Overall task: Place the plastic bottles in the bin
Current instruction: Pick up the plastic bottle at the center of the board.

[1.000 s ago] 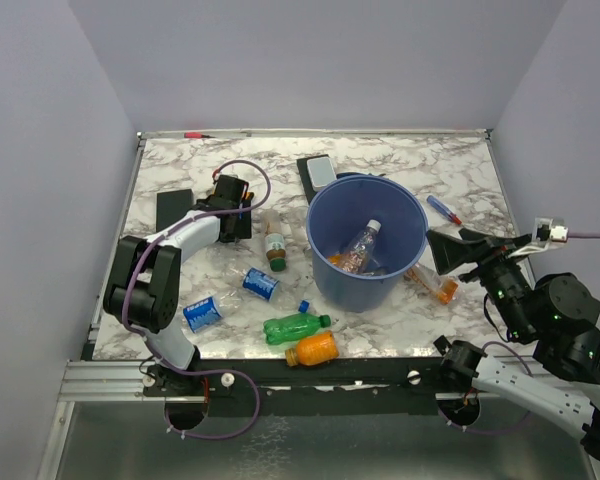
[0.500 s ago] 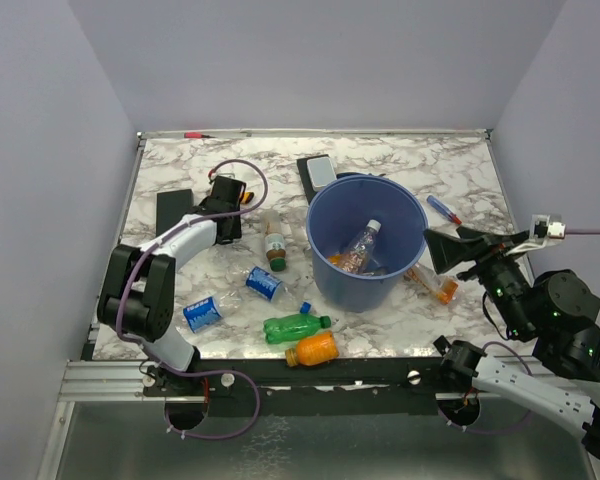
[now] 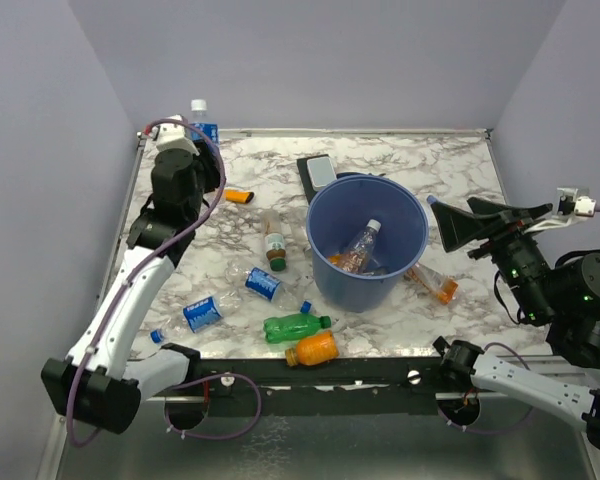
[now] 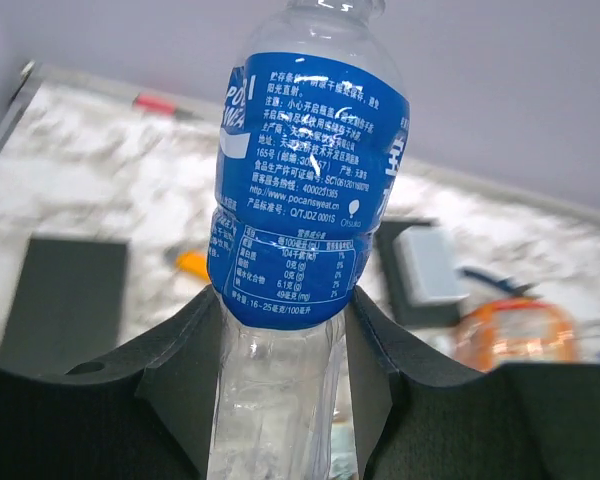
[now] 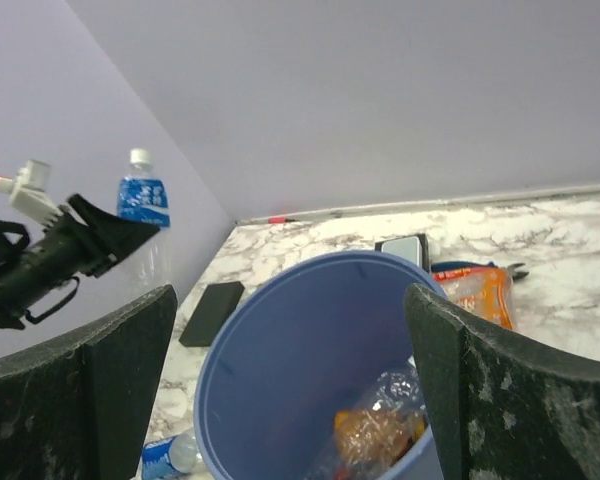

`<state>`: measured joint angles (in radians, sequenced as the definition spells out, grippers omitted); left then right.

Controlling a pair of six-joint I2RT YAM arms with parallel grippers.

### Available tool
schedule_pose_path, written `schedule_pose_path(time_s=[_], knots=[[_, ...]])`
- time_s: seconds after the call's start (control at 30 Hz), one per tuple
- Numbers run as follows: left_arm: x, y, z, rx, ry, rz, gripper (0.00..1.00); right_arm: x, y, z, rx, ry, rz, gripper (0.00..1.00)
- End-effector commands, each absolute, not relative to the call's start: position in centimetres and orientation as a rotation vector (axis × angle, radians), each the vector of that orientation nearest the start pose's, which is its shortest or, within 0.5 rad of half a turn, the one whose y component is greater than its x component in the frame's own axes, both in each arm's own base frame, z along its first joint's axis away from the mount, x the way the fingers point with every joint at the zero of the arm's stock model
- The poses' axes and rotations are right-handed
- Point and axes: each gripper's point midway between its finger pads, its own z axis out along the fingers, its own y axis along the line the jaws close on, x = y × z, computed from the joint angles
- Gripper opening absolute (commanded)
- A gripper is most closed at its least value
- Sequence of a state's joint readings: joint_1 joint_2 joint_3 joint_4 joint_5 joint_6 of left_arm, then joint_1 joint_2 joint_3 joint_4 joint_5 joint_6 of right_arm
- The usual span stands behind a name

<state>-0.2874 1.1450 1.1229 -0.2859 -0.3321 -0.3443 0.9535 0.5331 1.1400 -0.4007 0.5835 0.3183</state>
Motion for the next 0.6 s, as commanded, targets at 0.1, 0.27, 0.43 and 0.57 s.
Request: schedule_pose_path(time_s=[0.1, 0.27, 0.43, 0.57], knots=[[33.9, -13.5, 46.9, -0.039, 1.291, -0.668, 0.33, 18.8, 13.5, 48.2, -0.053, 1.374, 0.678, 0.99], [30.3, -17.6, 50.5, 0.208, 1.055, -0.869, 0.33, 19.1, 16.7, 49.7, -0.139, 1.349, 0.751, 0.99], [27.5, -21.4, 48.1, 0.415, 0.98, -0.985, 0.33, 18.0, 21.0, 51.9, -0.3, 1.277, 0.891, 0.99], [25.6, -23.8, 45.9, 0.542, 0.966, -1.026, 0.33, 18.2, 24.2, 53.4, -0.375, 1.256, 0.958, 0.99]])
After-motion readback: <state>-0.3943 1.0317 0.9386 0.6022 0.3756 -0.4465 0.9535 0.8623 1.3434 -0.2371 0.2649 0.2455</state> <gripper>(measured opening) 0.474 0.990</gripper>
